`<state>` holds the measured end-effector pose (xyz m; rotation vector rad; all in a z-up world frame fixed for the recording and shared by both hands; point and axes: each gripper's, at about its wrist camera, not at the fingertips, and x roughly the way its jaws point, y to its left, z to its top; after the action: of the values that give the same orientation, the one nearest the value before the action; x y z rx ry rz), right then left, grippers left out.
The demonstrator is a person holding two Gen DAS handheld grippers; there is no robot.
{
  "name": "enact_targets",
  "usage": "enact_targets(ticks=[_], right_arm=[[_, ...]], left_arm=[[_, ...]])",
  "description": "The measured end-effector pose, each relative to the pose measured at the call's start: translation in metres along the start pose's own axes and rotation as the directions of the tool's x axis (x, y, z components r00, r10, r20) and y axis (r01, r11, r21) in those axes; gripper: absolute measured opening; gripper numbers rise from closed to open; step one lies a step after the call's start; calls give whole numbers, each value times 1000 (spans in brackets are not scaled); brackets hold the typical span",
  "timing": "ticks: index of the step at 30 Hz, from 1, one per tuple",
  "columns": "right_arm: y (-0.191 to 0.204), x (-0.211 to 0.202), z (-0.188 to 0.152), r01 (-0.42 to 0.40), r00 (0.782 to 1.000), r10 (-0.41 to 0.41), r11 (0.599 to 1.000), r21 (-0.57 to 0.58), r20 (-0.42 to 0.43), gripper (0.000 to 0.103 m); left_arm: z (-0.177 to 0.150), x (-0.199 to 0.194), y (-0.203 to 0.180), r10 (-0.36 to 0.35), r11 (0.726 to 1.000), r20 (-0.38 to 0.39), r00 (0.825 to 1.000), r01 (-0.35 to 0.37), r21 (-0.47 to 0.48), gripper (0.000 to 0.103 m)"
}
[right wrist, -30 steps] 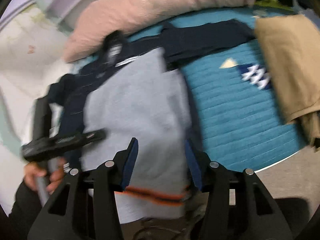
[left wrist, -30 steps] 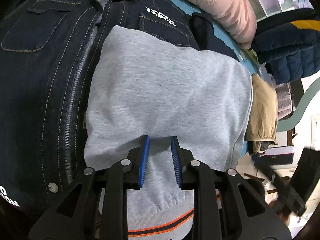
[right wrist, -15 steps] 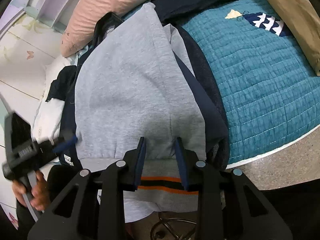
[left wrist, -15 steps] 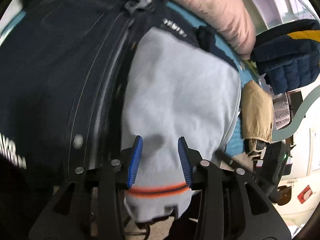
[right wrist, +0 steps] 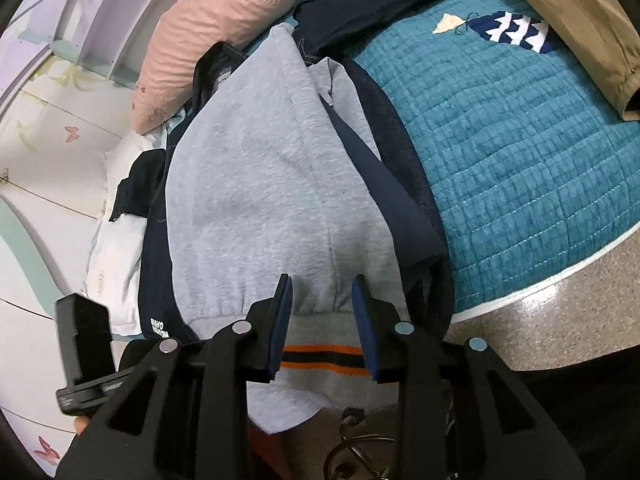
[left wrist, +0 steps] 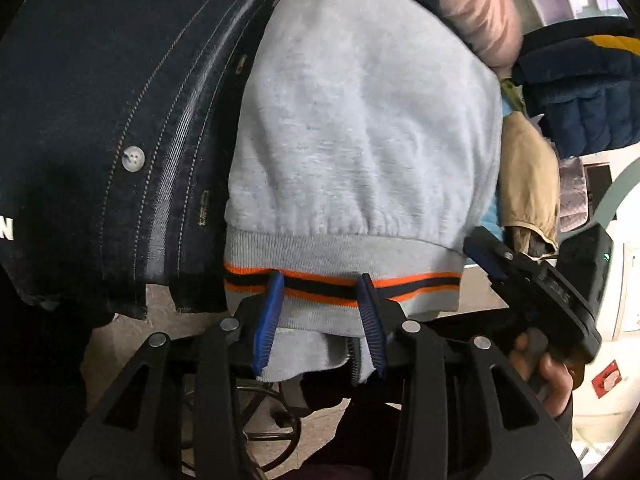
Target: Fold large clothes
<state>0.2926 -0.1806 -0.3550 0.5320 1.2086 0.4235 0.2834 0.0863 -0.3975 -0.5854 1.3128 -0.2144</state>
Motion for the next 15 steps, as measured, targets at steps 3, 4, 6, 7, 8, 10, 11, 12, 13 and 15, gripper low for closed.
enact_targets(ticks=[3,4,6,7,8,10,11,12,13,15], right_arm=[[-8,-7,-3,-19,1000,18,999,26,5,30],[-10,-9,-3,-29,1000,29,999,40,8,30],[-13,-11,-3,-40,999,39,998,55,13,30],[-15,-12,-4,-46,999,45,997,64,13,30],[-17,-15,-5,-56,998,56,996,73,13,30],[-20,-18,-6,-61,998,59,995,77,17,30],[-20,-19,-7,-62,998,61,995,80,18,30],[-22,-20,-8,-63,998,62,994,86,17,33],[-23,-20,-8,-44,999,43,995,94,14,45],[-30,-20,-8,-6,1000,4,993,120,11,47]], left_arm=[[0,0,-5,-38,999,-22,999,38,-13,38],[0,0,-10,-65,998,-35,997,65,9,30],[-3,2,-15,-32,999,-37,999,33,35,25],[-3,4,-14,-9,1000,-39,999,10,30,25],[-2,4,-12,9,1000,-31,999,-9,11,25],[-3,-6,-8,2,1000,1,1000,-2,-26,25],[-3,-13,-8,4,1000,15,1000,-4,-14,27],[-3,-19,-9,27,1000,37,999,-27,10,36],[-3,-22,-8,59,998,53,997,-61,20,40],[-2,-21,0,64,998,50,997,-64,-4,41]])
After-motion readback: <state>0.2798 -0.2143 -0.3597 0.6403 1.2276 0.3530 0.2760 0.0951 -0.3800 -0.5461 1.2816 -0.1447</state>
